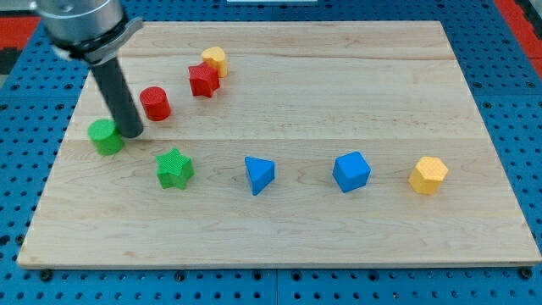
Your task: Slide the green circle closer to the green star
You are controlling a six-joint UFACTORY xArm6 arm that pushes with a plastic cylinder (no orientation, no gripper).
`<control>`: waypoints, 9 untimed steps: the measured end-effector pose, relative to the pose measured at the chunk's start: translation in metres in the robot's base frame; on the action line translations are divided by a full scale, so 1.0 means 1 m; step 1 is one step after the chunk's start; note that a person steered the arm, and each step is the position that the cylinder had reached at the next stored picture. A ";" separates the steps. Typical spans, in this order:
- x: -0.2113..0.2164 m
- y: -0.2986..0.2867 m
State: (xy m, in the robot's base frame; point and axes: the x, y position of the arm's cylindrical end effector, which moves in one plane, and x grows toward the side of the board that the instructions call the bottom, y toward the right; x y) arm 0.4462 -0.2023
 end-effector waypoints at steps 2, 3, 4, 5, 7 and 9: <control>-0.031 -0.036; -0.006 -0.070; 0.020 -0.049; 0.018 -0.041; 0.045 -0.019; 0.113 -0.070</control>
State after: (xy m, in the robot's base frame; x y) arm 0.5596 -0.2723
